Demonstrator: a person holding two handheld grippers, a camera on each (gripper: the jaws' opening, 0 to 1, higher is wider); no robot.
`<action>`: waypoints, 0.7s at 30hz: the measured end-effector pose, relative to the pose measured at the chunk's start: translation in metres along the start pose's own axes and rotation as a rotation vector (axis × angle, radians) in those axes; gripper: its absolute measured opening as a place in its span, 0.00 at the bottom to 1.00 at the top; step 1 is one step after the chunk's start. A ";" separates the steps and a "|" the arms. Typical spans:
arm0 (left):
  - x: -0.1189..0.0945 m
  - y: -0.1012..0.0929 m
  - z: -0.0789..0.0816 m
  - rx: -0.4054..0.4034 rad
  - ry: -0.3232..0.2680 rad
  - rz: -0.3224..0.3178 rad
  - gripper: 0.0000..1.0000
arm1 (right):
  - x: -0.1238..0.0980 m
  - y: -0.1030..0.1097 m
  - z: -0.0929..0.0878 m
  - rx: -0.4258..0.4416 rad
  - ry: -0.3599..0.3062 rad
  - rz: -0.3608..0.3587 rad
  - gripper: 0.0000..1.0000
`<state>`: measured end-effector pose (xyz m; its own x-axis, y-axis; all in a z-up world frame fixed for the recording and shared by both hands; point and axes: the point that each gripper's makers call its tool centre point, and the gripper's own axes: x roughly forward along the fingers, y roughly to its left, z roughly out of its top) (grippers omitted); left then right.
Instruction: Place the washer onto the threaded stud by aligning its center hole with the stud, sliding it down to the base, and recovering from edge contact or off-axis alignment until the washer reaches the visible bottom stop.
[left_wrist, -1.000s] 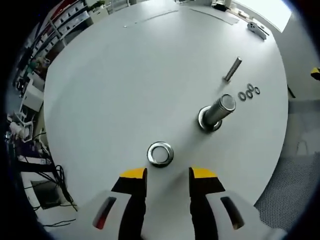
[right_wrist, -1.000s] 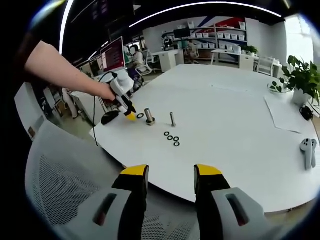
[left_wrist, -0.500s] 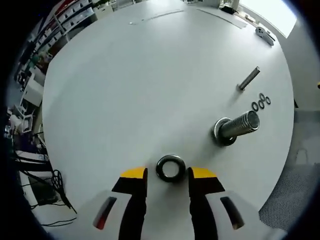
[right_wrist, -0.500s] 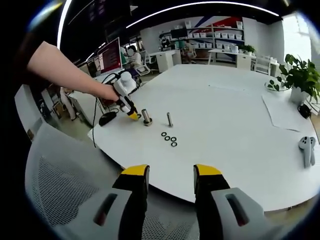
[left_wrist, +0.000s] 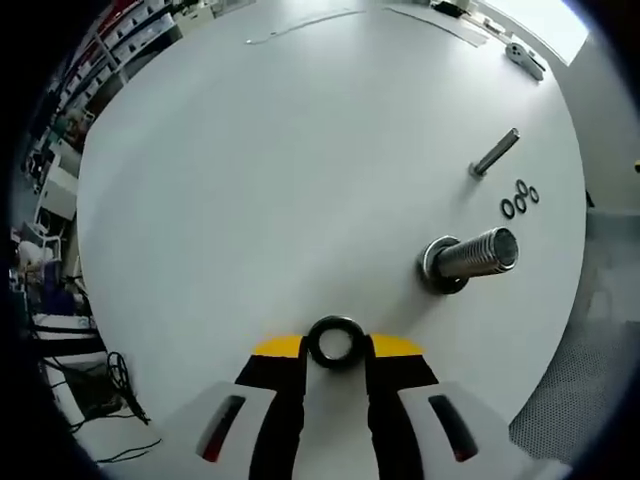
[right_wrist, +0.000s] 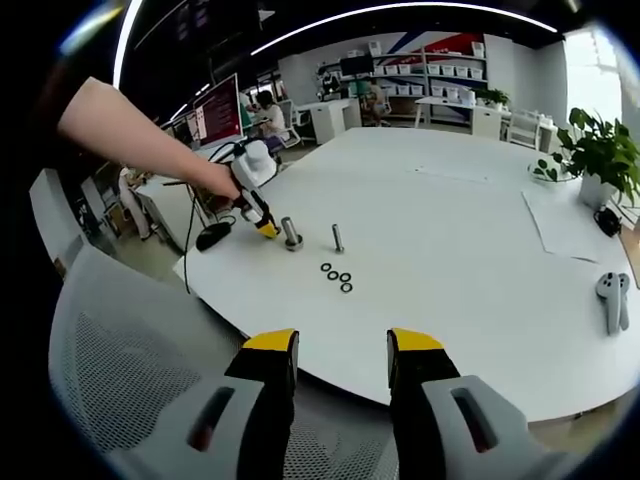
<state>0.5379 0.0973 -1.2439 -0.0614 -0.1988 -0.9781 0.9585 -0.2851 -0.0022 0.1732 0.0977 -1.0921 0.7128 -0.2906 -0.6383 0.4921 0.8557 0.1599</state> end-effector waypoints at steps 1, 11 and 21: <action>0.001 0.004 0.000 0.000 0.010 -0.003 0.21 | 0.000 0.000 0.000 0.001 0.000 0.000 0.38; 0.001 0.004 -0.004 0.119 0.068 -0.017 0.22 | -0.001 -0.002 0.002 0.012 -0.009 -0.012 0.38; -0.002 -0.004 -0.005 0.192 0.075 -0.026 0.25 | 0.002 -0.002 0.001 0.006 -0.003 -0.009 0.38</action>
<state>0.5359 0.1031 -1.2427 -0.0573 -0.1206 -0.9910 0.8858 -0.4640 0.0053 0.1736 0.0948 -1.0933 0.7101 -0.2994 -0.6373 0.5010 0.8508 0.1585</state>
